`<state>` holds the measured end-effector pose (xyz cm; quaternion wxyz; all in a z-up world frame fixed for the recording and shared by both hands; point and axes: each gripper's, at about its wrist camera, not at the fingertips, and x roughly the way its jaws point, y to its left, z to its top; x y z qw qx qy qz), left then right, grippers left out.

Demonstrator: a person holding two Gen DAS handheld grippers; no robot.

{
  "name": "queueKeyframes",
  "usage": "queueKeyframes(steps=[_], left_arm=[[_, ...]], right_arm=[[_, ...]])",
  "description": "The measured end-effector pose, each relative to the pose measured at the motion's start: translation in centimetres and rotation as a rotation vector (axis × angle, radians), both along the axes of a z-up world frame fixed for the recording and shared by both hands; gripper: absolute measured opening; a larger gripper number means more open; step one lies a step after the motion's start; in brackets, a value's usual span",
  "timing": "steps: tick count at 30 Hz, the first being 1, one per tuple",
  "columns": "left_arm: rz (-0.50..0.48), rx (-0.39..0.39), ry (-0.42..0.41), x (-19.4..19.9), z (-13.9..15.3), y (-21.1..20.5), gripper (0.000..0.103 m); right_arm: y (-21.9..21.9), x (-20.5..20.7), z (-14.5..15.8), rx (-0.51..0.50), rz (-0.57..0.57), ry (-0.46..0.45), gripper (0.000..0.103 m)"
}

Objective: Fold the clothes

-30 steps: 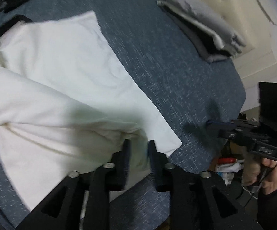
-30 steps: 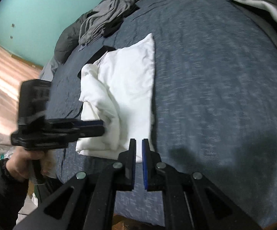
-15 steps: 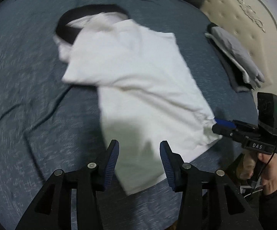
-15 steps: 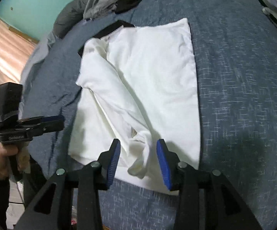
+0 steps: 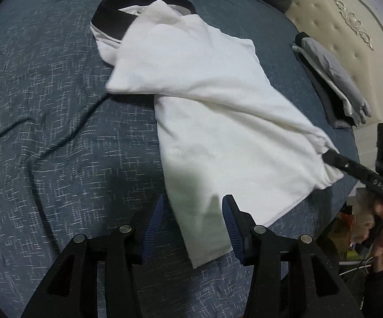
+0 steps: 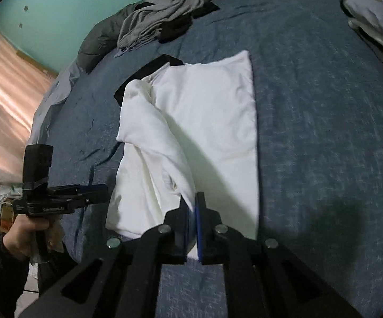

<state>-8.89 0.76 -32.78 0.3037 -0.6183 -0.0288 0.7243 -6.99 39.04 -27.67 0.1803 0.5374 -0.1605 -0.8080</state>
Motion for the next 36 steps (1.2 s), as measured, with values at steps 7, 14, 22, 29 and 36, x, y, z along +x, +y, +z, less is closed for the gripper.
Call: queueKeyframes(steps=[7, 14, 22, 29, 36], left_arm=[[-0.051, -0.014, -0.025, 0.9, -1.1, 1.4, 0.052], [-0.009, -0.006, -0.011, 0.5, -1.0, 0.3, 0.052], [0.131, 0.021, 0.092, -1.0, 0.3, -3.5, 0.069], [0.215, 0.017, 0.157, -3.1, -0.2, -5.8, 0.076], [0.258, 0.012, 0.18, -5.0, -1.1, -7.9, 0.09]], right_arm=[[1.6, 0.7, -3.6, -0.016, -0.049, -0.097, 0.004], [1.8, 1.2, -4.9, 0.021, -0.053, -0.12, 0.005], [0.2, 1.4, -0.2, 0.189, 0.018, 0.08, 0.014], [-5.7, -1.3, 0.6, 0.246, 0.179, 0.182, 0.032], [-11.9, -4.4, -0.8, 0.333, 0.273, 0.212, 0.035]])
